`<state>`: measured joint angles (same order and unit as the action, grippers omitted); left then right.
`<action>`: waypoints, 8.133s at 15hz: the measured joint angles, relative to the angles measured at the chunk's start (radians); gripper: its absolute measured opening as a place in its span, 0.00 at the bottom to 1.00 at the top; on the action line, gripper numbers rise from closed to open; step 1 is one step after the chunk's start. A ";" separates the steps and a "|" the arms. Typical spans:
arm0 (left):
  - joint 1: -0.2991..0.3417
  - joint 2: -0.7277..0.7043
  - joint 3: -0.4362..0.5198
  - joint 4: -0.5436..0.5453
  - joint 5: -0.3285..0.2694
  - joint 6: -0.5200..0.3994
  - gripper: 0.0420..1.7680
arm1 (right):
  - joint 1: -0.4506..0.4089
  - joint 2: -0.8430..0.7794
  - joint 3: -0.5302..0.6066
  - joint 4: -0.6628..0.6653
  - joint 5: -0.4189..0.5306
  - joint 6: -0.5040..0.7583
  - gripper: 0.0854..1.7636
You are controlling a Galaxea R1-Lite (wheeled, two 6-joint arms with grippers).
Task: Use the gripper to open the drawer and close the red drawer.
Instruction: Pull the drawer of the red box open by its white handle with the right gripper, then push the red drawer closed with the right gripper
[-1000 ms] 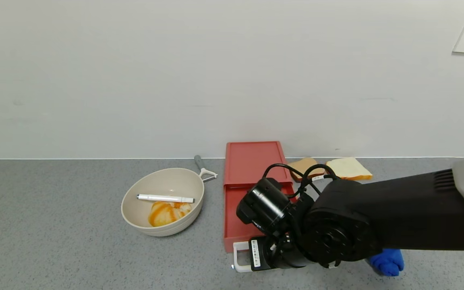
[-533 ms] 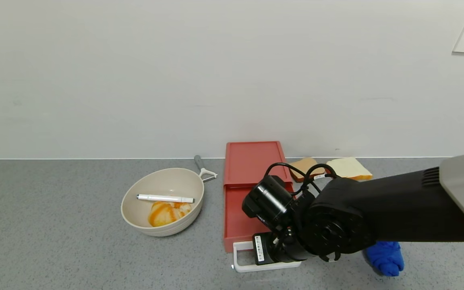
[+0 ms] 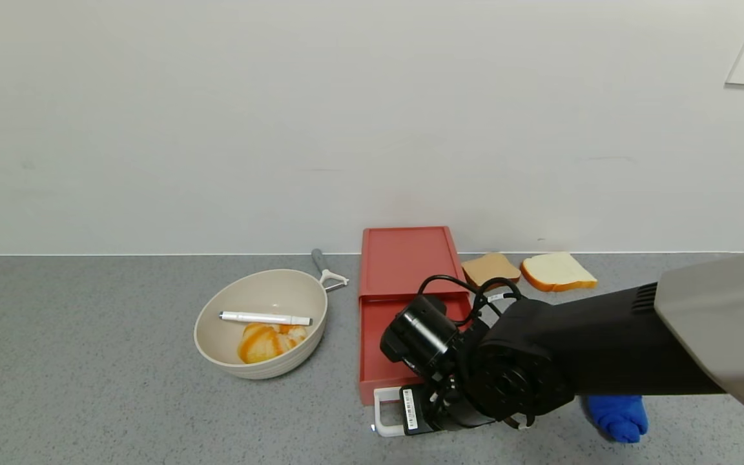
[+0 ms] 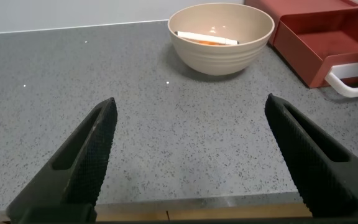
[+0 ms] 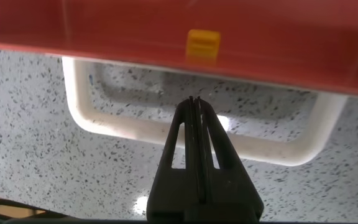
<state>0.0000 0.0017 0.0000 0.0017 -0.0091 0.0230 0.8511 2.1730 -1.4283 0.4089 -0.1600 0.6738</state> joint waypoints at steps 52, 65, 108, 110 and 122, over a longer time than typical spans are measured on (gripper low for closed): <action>0.000 0.000 0.000 0.000 0.000 0.000 0.97 | -0.525 -1.064 0.694 -0.258 0.571 -0.496 0.02; 0.000 0.000 0.000 0.000 0.000 0.000 0.97 | -0.182 -0.665 0.384 -0.109 0.213 -0.204 0.02; 0.000 0.000 0.000 0.000 0.000 0.000 0.97 | 0.168 -0.119 0.366 -0.384 -0.123 -0.055 0.02; 0.000 0.000 0.000 0.000 0.000 0.000 0.97 | 0.172 -0.121 0.383 -0.391 -0.129 -0.055 0.02; 0.000 0.000 0.000 0.000 0.000 0.000 0.97 | 0.155 -0.114 0.400 -0.430 -0.149 -0.054 0.02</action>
<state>0.0000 0.0017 0.0000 0.0017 -0.0091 0.0230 1.0057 2.0594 -1.0285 -0.0206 -0.3091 0.6196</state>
